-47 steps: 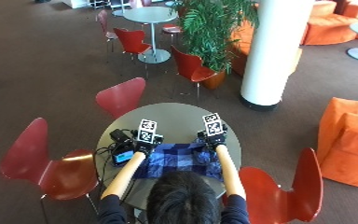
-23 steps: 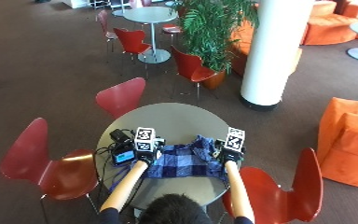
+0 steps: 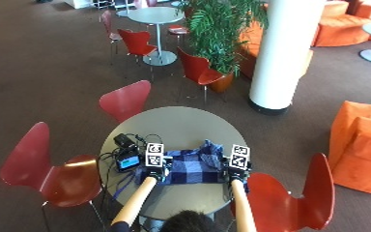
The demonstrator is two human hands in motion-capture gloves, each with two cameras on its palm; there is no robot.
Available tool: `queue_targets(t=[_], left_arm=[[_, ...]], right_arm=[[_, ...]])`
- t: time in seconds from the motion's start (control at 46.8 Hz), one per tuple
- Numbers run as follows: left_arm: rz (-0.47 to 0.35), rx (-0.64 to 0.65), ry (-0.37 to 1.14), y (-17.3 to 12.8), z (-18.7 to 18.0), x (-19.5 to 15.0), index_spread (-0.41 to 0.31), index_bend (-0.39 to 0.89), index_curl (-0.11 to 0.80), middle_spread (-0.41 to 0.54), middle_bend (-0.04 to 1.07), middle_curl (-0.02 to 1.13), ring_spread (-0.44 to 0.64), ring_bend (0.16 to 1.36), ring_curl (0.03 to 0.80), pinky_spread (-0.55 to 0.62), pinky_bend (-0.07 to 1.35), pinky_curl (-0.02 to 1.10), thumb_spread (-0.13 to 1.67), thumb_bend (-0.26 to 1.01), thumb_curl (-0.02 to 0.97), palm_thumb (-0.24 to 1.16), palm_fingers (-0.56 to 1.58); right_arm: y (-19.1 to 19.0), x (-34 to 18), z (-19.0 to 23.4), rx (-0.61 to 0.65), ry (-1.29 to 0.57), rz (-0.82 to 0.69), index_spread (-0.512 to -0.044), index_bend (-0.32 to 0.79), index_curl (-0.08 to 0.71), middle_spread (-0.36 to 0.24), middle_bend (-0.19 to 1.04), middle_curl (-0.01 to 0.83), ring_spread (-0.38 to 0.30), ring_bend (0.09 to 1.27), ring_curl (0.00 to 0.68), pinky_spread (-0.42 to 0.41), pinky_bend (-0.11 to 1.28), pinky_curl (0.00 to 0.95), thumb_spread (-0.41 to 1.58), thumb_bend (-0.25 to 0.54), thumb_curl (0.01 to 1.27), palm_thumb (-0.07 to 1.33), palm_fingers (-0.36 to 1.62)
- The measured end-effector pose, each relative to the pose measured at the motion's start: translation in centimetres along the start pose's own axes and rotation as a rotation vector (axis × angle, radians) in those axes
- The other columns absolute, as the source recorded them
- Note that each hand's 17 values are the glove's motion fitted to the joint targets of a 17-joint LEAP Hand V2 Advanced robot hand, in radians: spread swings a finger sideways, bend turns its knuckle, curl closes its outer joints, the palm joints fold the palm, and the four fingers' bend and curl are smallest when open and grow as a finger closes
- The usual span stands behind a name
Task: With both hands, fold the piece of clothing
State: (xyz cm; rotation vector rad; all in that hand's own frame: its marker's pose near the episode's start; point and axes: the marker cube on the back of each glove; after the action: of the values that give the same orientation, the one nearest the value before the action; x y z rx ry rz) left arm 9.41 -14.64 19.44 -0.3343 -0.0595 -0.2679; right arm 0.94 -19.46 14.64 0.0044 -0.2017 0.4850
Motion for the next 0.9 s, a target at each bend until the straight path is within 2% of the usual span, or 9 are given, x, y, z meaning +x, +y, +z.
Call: queue_targets(t=[0.064, 0.086, 0.107, 0.15, 0.278, 0.299, 0.321, 0.684, 0.898], left_arm=[[-0.014, -0.037, 0.005, 0.4, 0.0, 0.0, -0.141, 0.25, 0.409, 0.069, 0.11, 0.24, 0.19, 0.44, 0.361, 0.12, 0.48, 0.33, 1.20, -0.03, 0.217, 0.20, 0.31], [-0.005, -0.028, 0.011, 0.3, 0.0, 0.1, -0.141, 0.25, 0.411, 0.065, 0.12, 0.24, 0.20, 0.44, 0.360, 0.13, 0.48, 0.33, 1.20, -0.02, 0.219, 0.20, 0.32], [0.008, -0.012, 0.020, 0.3, -0.1, 0.2, -0.140, 0.24, 0.410, 0.072, 0.11, 0.23, 0.20, 0.45, 0.359, 0.13, 0.48, 0.33, 1.20, -0.02, 0.218, 0.19, 0.30], [0.036, 0.012, 0.041, 0.2, -0.1, 0.6, -0.140, 0.23, 0.411, 0.081, 0.11, 0.22, 0.21, 0.45, 0.359, 0.14, 0.50, 0.34, 1.20, -0.02, 0.219, 0.18, 0.29], [0.052, -0.028, 0.060, 0.8, 0.6, 0.9, -0.138, 0.21, 0.418, 0.092, 0.11, 0.21, 0.23, 0.47, 0.357, 0.15, 0.51, 0.34, 1.20, -0.02, 0.219, 0.17, 0.28], [0.052, -0.037, 0.061, 0.9, 0.8, 0.9, -0.138, 0.20, 0.413, 0.093, 0.11, 0.21, 0.23, 0.47, 0.356, 0.15, 0.52, 0.35, 1.20, -0.02, 0.219, 0.16, 0.27], [0.052, -0.044, 0.061, 1.0, 1.0, 1.0, -0.135, 0.19, 0.414, 0.094, 0.11, 0.21, 0.23, 0.48, 0.357, 0.15, 0.52, 0.35, 1.20, -0.02, 0.220, 0.16, 0.27], [0.064, -0.135, 0.058, 1.7, 3.8, 1.6, -0.129, 0.16, 0.383, 0.076, 0.16, 0.21, 0.27, 0.54, 0.355, 0.18, 0.53, 0.35, 1.21, -0.02, 0.222, 0.13, 0.20], [0.120, 0.022, 0.040, -0.6, 4.0, 1.6, -0.128, 0.18, 0.387, 0.041, 0.19, 0.26, 0.29, 0.51, 0.336, 0.23, 0.40, 0.32, 1.23, -0.02, 0.216, 0.10, 0.22]], right_arm=[[-0.2, 0.8, -0.4, -0.008, 0.023, -0.001, -0.331, 0.13, 0.134, -0.143, 0.37, 0.423, -0.150, 0.70, 0.423, -0.189, 0.79, 0.370, 1.14, 0.142, 0.40, 0.66, 0.99], [-0.3, 1.1, -0.6, -0.009, 0.028, -0.003, -0.341, -0.02, 0.090, -0.121, 0.33, 0.409, -0.135, 0.68, 0.418, -0.165, 0.82, 0.382, 1.14, 0.075, 0.37, 0.56, 0.76], [-0.4, 1.5, -0.7, -0.013, 0.031, -0.001, -0.329, 0.14, 0.158, -0.154, 0.37, 0.439, -0.161, 0.71, 0.456, -0.204, 0.80, 0.400, 1.14, 0.136, 0.40, 0.68, 0.98], [-0.7, 2.6, -1.2, -0.026, 0.045, 0.019, -0.317, 0.18, 0.171, -0.187, 0.38, 0.438, -0.189, 0.70, 0.445, -0.247, 0.76, 0.380, 1.11, 0.169, 0.41, 0.77, 1.17], [-1.5, 5.4, -2.3, 0.008, 0.113, 0.141, -0.305, 0.14, 0.217, -0.224, 0.36, 0.447, -0.221, 0.67, 0.453, -0.297, 0.72, 0.387, 1.07, 0.149, 0.41, 0.84, 1.18], [-1.5, 5.6, -2.4, 0.006, 0.115, 0.148, -0.302, 0.28, 0.263, -0.236, 0.00, 0.339, -0.228, 0.75, 0.475, -0.307, 0.80, 0.409, 1.06, 0.160, 0.42, 0.87, 1.07], [-1.5, 6.0, -2.5, 0.001, 0.119, 0.153, -0.295, 0.19, 0.240, -0.235, 0.34, 0.436, -0.231, 0.66, 0.444, -0.314, 0.71, 0.375, 1.06, 0.158, 0.42, 0.88, 1.21], [-3.4, 8.5, -2.9, 0.059, 0.062, 0.138, -0.273, 0.14, 0.335, -0.293, 0.20, 0.408, -0.264, 0.62, 0.437, -0.374, 0.66, 0.373, 0.93, 0.084, 0.45, 1.01, 1.24], [-2.3, 7.7, -5.5, 0.013, 0.089, 0.146, -0.263, 0.14, 0.346, -0.275, 0.23, 0.437, -0.261, 0.61, 0.441, -0.375, 0.64, 0.375, 0.75, -0.006, 0.51, 1.01, 1.24]])
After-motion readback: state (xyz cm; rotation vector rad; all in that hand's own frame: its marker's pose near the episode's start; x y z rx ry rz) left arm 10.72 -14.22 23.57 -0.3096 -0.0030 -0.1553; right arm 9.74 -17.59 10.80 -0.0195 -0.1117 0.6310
